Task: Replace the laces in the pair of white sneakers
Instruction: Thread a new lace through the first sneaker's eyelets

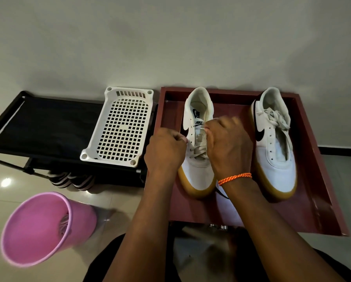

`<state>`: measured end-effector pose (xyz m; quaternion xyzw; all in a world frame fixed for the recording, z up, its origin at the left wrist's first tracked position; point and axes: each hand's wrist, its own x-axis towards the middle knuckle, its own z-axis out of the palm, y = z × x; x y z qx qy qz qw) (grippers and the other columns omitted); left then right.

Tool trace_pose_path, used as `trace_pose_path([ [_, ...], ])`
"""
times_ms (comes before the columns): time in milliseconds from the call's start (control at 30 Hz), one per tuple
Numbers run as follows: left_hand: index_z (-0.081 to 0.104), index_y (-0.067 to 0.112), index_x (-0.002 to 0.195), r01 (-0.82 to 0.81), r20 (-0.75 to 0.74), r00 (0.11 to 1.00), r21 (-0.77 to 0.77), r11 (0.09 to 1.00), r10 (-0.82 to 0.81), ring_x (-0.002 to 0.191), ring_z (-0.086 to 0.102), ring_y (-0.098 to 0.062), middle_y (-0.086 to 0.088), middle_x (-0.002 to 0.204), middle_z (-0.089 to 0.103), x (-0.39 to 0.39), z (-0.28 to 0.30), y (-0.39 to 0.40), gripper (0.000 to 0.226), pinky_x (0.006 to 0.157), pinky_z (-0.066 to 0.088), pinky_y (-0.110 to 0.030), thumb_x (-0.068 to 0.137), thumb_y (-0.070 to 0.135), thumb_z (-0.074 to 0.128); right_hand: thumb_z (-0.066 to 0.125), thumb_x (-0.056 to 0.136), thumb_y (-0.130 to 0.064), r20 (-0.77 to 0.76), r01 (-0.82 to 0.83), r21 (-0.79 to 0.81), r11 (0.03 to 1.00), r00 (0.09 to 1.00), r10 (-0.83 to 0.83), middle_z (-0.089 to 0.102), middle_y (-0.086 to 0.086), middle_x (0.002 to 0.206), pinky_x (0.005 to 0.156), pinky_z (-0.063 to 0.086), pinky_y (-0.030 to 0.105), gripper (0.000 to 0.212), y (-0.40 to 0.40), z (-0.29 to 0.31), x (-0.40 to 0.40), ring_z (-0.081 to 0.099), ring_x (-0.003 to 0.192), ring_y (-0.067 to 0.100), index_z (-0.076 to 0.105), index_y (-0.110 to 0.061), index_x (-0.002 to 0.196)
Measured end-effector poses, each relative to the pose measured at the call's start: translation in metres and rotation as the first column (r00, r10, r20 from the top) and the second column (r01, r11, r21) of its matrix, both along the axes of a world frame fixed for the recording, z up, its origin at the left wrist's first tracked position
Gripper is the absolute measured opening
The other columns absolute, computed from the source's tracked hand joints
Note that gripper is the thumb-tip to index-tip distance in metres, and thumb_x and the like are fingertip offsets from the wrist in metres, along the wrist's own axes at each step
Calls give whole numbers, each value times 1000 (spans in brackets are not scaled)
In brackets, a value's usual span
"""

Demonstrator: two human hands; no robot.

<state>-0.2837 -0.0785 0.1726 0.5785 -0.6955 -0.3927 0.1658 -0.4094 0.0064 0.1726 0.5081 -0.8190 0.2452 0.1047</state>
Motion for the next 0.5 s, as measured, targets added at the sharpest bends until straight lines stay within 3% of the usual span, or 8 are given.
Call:
trace_pose_path([
  [100,82,30,82,4,-12,1000,10,1000,-4,83,73,-14,14,87,78,0,-1,1,19,80,63,-44,95,26,68,68,91,-20,-52,-21,77,997,998,25,53,2,144,86,46,46,4,0,3,5,48,128,30,70,-18,88],
  [167,81,30,80,5,-13,1000,6,1000,-5,84,74,-14,14,88,78,-1,-2,1,20,79,63,-44,95,26,69,68,88,-20,-5,-21,132,991,1000,22,43,0,158,95,44,49,8,-2,-2,9,40,140,31,72,-20,81],
  [300,81,29,80,-3,-2,1000,9,1000,3,82,74,-15,15,90,79,-2,-3,1,19,79,63,-44,94,26,70,75,80,-14,197,-5,148,989,980,-24,40,-6,162,104,36,49,9,-6,-11,10,34,143,31,76,-22,75],
  [500,79,33,77,31,-10,999,28,999,-31,75,76,-17,13,86,79,-1,0,1,25,77,64,-44,93,16,69,80,81,-12,408,9,121,993,911,-58,35,-16,163,101,28,38,20,-8,-14,11,29,144,26,75,-30,76],
])
